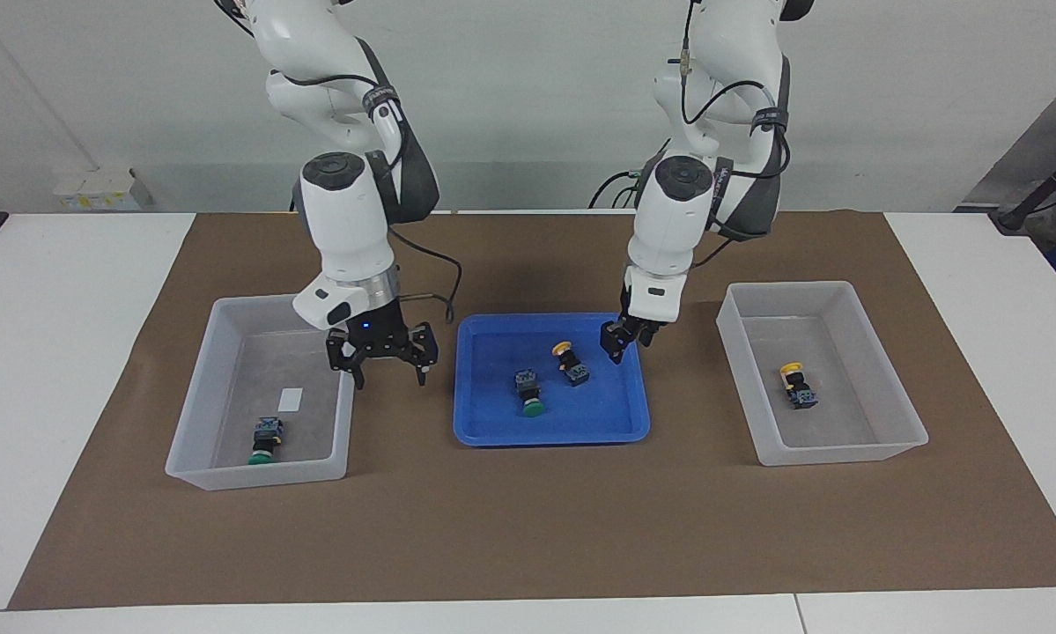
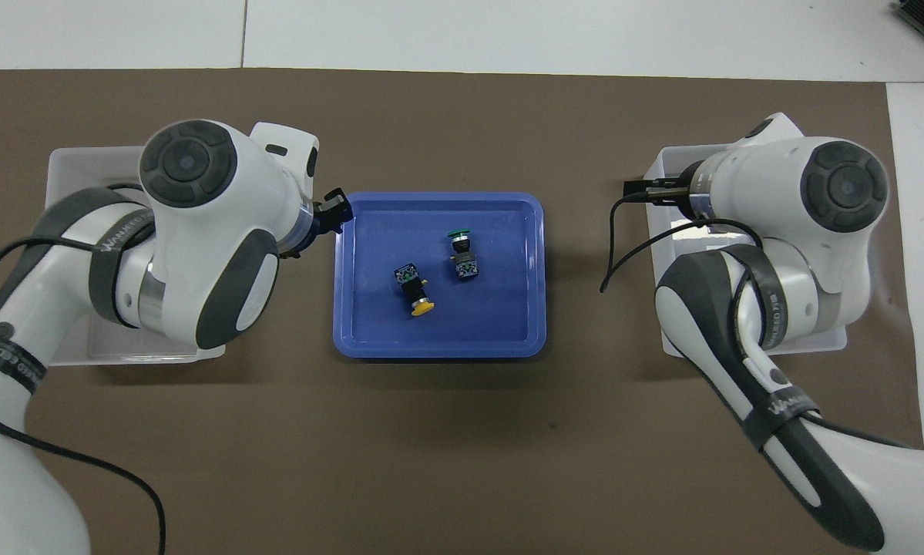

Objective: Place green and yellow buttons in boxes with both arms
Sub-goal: 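Reach the left gripper to the second yellow button while the right reaches green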

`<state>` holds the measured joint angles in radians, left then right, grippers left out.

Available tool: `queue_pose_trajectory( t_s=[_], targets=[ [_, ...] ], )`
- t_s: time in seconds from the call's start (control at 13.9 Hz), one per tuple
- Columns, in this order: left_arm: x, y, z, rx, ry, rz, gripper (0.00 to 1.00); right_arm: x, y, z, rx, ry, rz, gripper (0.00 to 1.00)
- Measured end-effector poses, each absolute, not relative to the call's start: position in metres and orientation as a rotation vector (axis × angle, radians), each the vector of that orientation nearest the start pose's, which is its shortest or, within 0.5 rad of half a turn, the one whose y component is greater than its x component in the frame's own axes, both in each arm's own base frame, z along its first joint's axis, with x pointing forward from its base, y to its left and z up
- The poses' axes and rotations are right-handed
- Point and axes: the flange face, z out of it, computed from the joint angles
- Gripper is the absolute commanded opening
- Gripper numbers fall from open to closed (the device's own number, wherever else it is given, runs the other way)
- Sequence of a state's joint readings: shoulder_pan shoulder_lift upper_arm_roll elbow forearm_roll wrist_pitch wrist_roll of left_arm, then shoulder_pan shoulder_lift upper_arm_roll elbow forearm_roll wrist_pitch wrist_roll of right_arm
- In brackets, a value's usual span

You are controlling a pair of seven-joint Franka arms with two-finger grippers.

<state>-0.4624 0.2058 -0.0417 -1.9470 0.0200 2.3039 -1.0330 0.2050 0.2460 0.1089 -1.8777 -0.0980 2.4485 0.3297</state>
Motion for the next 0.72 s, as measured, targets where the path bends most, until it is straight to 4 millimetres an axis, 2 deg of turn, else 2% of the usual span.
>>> queue_pose_trajectory(
  t_s=[0.22,0.36,0.58,0.72],
  targets=[
    [0.522,-0.315,0.372,-3.172,-0.898,-0.207,0.69,0.604,0.246,0.394,-3.007,-0.183,-0.517,1.0],
    [0.513,-0.328,0.358,-3.193,-0.914,-0.21,0.69,0.594,0.273,0.379,-2.996,-0.248,-0.501,1.0],
    [0.505,-0.351,0.325,-3.214,-0.921,-0.224,0.69,0.583,0.295,0.366,-2.996,-0.304,-0.468,1.0],
    [0.505,-0.354,0.306,-3.213,-0.918,-0.216,0.69,0.577,0.304,0.359,-2.997,-0.33,-0.449,1.0]
  ],
)
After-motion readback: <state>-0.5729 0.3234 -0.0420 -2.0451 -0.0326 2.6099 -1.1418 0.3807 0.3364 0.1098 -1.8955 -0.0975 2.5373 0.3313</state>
